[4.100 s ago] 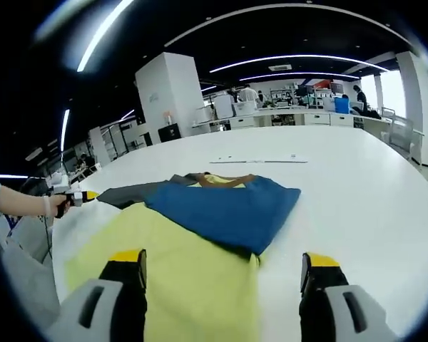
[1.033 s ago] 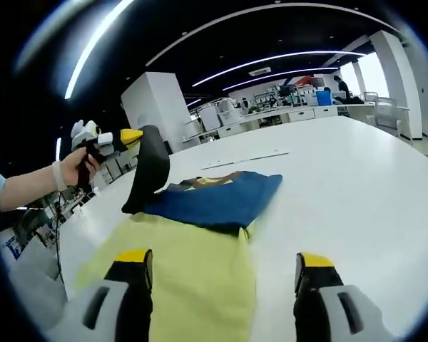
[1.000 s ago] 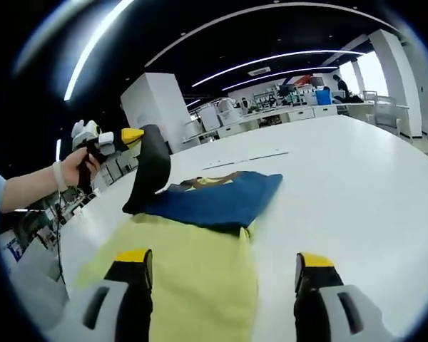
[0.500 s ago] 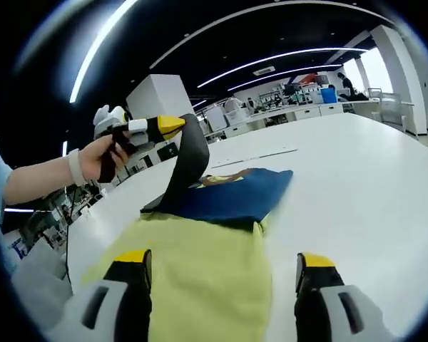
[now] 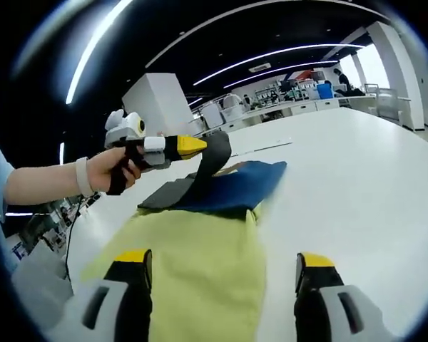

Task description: Fold the garment on the visible template until the final outline fits inside the template.

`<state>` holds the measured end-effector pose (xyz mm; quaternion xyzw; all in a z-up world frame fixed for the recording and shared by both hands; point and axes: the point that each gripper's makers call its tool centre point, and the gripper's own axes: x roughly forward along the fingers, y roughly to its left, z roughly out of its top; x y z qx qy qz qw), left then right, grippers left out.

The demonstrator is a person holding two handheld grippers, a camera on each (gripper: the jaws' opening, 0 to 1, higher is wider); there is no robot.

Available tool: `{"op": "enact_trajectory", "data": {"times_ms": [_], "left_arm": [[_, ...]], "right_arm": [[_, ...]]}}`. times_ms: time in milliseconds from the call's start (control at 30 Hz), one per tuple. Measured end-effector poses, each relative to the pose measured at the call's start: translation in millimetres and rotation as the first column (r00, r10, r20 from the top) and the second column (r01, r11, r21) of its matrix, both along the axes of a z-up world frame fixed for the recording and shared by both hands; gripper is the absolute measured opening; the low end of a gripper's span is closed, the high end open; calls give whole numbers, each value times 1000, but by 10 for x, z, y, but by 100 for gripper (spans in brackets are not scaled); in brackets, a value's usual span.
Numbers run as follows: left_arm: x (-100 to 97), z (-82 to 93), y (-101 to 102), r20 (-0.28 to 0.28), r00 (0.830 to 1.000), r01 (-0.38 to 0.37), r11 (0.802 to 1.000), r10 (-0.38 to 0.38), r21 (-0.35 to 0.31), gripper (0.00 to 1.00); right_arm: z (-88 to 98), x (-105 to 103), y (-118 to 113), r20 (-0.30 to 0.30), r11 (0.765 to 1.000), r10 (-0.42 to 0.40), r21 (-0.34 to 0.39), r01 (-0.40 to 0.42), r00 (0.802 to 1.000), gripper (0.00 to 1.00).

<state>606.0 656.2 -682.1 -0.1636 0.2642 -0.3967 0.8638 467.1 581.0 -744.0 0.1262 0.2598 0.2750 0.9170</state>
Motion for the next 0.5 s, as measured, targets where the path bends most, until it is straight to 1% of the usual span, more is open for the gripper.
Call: {"op": "enact_trajectory", "data": {"times_ms": [133, 333, 500], "left_arm": [[-95, -143, -44, -26, 999, 24, 1000, -24, 18, 0], [-238, -331, -126, -68, 996, 56, 998, -54, 31, 0], [-304, -430, -146, -92, 994, 63, 997, -59, 40, 0]], "right_arm": [[-9, 0, 16, -3, 1000, 2, 2, -2, 1000, 83], [48, 11, 57, 8, 1000, 9, 9, -10, 1000, 82], [49, 11, 46, 7, 1000, 11, 6, -11, 1000, 82]]}}
